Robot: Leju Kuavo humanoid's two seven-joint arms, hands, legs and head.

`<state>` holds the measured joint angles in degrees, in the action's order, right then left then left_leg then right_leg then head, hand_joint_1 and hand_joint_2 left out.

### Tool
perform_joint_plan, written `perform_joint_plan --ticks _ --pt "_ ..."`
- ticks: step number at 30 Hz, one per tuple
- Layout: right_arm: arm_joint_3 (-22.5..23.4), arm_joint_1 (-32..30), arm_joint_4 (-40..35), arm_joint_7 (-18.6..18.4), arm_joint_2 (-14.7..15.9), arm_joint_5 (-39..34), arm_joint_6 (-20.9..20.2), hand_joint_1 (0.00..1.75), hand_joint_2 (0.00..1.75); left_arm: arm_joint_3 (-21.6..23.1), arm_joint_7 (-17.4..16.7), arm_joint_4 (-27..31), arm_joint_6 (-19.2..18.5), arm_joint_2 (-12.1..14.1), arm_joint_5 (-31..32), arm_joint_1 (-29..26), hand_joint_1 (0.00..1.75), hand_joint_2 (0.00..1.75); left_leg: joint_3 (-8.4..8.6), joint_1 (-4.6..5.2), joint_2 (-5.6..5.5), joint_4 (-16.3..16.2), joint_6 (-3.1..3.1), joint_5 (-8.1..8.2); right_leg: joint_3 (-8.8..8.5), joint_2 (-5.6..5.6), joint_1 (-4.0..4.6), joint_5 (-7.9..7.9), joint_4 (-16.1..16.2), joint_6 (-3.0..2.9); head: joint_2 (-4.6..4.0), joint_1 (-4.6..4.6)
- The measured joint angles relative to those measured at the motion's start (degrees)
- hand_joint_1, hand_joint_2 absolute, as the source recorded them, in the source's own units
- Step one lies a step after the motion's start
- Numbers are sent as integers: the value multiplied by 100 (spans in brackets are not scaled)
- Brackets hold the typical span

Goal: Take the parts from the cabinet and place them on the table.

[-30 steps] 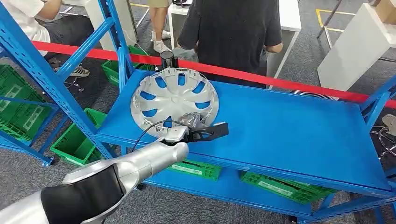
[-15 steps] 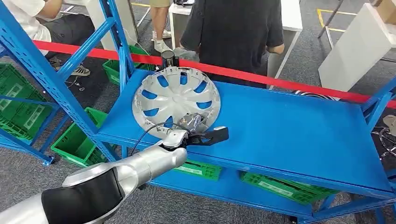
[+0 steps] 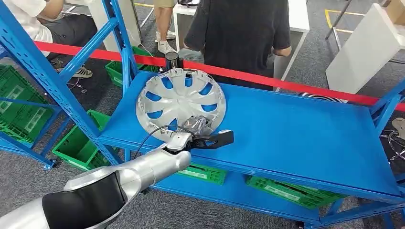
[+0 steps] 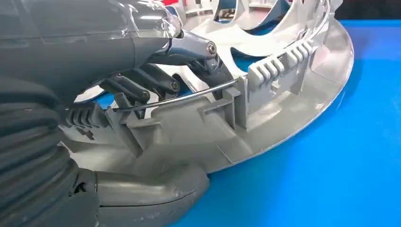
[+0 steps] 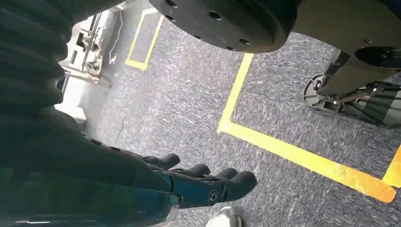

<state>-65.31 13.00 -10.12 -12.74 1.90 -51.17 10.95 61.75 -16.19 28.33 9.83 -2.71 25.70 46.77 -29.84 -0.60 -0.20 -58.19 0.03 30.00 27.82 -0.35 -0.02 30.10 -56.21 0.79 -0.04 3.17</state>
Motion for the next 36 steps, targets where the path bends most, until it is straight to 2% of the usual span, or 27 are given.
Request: perform_joint_plan --ticks 8,10,13,16,24,25,26,28,29,32,34,36 --pt "-4 -10 0 0 -2 -44 33 0 175 33 -26 -4 442 4 50 -52 175 175 -1 0 5 0 0 0 -1 2 0 0 0 0 0 0" --pt "-2 -20 0 22 -2 -92 57 0 175 26 283 2 882 4 -196 -107 175 175 -1 0 5 0 0 0 -2 2 0 0 0 0 0 0" --pt "4 -83 2 158 0 -199 133 0 175 -105 1192 90 1782 35 -733 -321 175 175 -2 1 -1 1 0 0 3 -8 -1 7 1 5 0 2" --pt "7 -101 9 205 0 -243 160 0 175 -260 1632 231 2229 70 -1012 -474 175 175 4 3 -12 1 1 1 0 -18 -3 14 3 7 0 2" --pt "17 -114 11 245 0 -278 166 0 175 -529 1744 581 2336 74 -1080 -746 175 175 -2 3 -10 2 1 1 3 -10 -3 10 6 7 0 0" --pt "17 -115 11 247 0 -293 175 0 175 -568 1867 614 2440 76 -1168 -782 175 175 -3 3 -10 1 1 1 -3 -9 -3 10 6 7 0 0" --pt "22 -123 11 260 0 -319 190 0 175 -630 2200 673 2633 76 -1319 -865 175 175 -2 3 -8 1 1 2 -3 -6 -3 10 6 7 0 0" --pt "42 -154 11 312 -2 -378 236 0 175 -919 3175 1020 2728 76 -1120 -1261 175 175 -3 5 -3 2 3 4 -2 -5 -5 11 9 7 0 0" --pt "46 -163 11 324 0 -394 249 0 175 -1085 3357 1321 2737 79 -921 -1517 175 175 -4 4 -3 2 2 6 -1 -5 -5 12 11 7 0 2" --pt "50 -179 11 404 0 -398 264 0 175 -1367 3587 2279 2745 85 -608 -2210 175 175 -18 3 1 3 4 13 11 2 -4 14 16 6 0 0" --pt "50 -186 11 457 0 -393 278 0 175 -1616 3843 2873 2745 98 -796 -2482 175 175 -19 2 1 4 7 17 11 2 -3 16 19 5 0 0" --pt "50 -191 11 485 0 -387 280 0 175 -1799 3960 3358 2745 136 -879 -2657 175 175 -20 2 0 5 8 18 11 0 -2 16 20 5 0 0"
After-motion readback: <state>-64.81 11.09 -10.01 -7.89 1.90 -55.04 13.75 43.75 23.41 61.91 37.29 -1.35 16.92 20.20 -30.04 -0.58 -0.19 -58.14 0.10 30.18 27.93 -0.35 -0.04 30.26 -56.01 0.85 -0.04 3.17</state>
